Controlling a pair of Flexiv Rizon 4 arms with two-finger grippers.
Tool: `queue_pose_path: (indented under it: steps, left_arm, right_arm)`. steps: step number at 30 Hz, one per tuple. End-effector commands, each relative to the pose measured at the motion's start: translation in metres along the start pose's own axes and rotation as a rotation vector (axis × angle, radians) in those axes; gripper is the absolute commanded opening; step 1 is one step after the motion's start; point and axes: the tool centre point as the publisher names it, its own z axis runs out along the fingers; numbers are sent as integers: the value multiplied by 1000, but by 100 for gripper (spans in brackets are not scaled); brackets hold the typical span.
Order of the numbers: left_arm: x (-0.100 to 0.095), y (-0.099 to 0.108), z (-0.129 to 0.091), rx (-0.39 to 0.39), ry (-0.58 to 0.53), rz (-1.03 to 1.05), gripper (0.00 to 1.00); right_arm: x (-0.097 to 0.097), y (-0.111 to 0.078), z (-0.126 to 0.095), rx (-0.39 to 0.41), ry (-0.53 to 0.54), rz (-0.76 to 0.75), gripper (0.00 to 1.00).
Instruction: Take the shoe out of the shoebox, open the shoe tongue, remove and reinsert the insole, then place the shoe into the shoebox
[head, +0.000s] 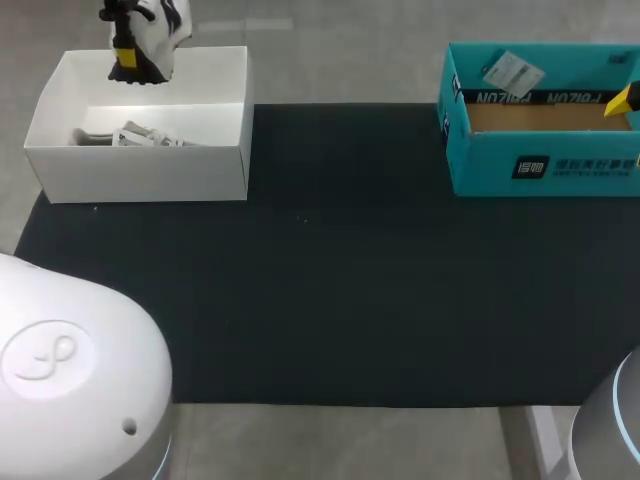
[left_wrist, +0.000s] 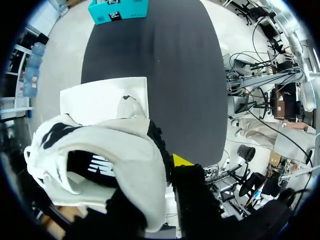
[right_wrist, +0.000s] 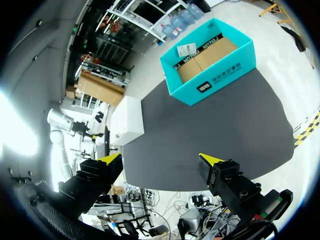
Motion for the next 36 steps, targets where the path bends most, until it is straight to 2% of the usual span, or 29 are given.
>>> queue_pose_path:
  steps: [1, 9, 15, 21, 23, 33, 36]
  left_arm:
    - [-14, 29, 8, 2, -18, 34, 0]
    - [-44, 69, 26, -104, -51, 55, 0]
    - [-62, 97, 31, -104, -75, 79, 0]
    - [-91, 126, 43, -125, -110, 11, 0]
    - [-103, 134, 45, -106, -108, -13, 0]
    - [-140, 145, 59, -115, -103, -53, 0]
    - [-144, 146, 62, -120, -54, -83, 0]
  right_arm:
    - [0, 1, 1, 0, -2, 2, 100]
    - [0, 1, 1, 0, -2, 2, 100]
    - [0, 1, 1, 0, -2, 2, 100]
    - [0, 1, 1, 0, -2, 2, 100]
    - [0, 1, 1, 0, -2, 2, 100]
    - [0, 1, 1, 0, -2, 2, 100]
    - [0, 1, 1, 0, -2, 2, 100]
